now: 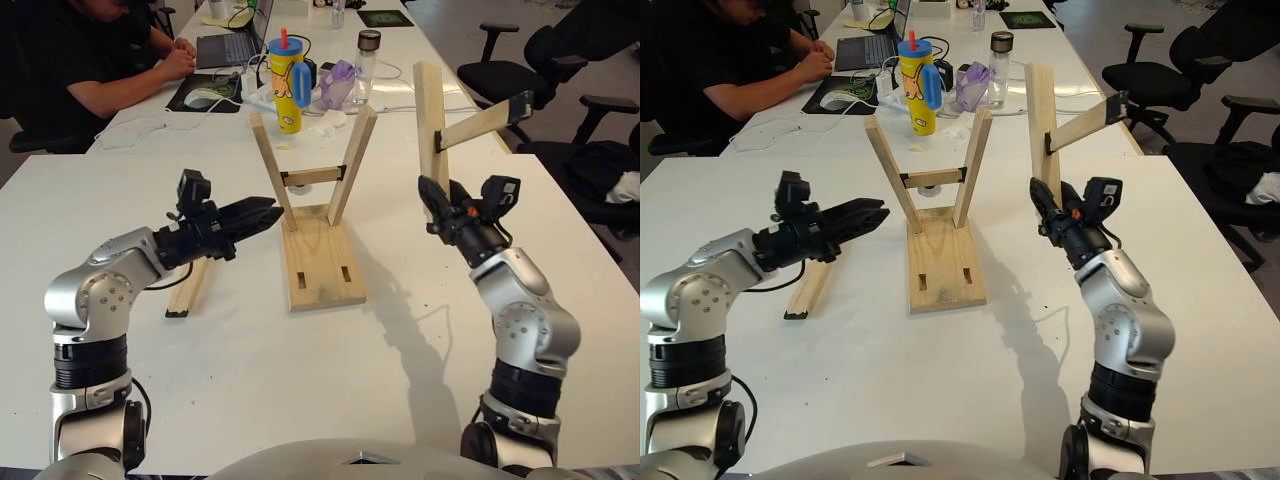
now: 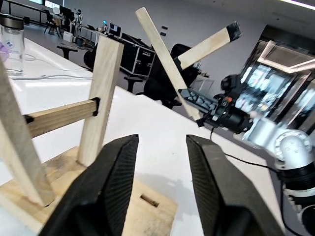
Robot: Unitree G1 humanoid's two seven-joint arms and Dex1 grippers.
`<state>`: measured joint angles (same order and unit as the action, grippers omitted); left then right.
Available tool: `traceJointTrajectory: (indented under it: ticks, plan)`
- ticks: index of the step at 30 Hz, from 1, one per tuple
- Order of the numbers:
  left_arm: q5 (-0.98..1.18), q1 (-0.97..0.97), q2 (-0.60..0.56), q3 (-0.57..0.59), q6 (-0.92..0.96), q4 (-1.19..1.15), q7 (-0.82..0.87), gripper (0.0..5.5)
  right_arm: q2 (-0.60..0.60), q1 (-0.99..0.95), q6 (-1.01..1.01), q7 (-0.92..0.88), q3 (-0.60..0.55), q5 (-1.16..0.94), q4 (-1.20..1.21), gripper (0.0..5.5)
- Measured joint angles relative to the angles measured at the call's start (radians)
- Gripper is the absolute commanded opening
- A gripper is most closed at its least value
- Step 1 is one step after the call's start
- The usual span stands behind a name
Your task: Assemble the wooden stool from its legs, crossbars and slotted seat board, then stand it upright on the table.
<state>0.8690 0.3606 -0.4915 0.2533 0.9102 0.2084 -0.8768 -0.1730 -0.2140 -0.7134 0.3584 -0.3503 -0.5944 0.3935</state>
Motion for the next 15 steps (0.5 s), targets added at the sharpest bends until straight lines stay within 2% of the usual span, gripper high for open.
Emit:
traceJointTrajectory:
  ticks: [5, 10, 15]
  plan:
    - [0.126, 0.031, 0.001, 0.011, 0.093, -0.010, 0.017, 3.07, -0.149, 0.068, -0.216, 0.210, -0.006, -0.336, 0.077, 2.07]
    - [0.210, 0.050, 0.010, -0.007, 0.154, -0.024, 0.020, 3.89, -0.245, 0.094, -0.335, 0.291, -0.010, -0.599, 0.100, 2.07]
    - [0.314, 0.070, 0.017, 0.003, 0.210, -0.046, 0.042, 3.90, -0.310, 0.088, -0.371, 0.317, 0.017, -0.750, 0.086, 2.07]
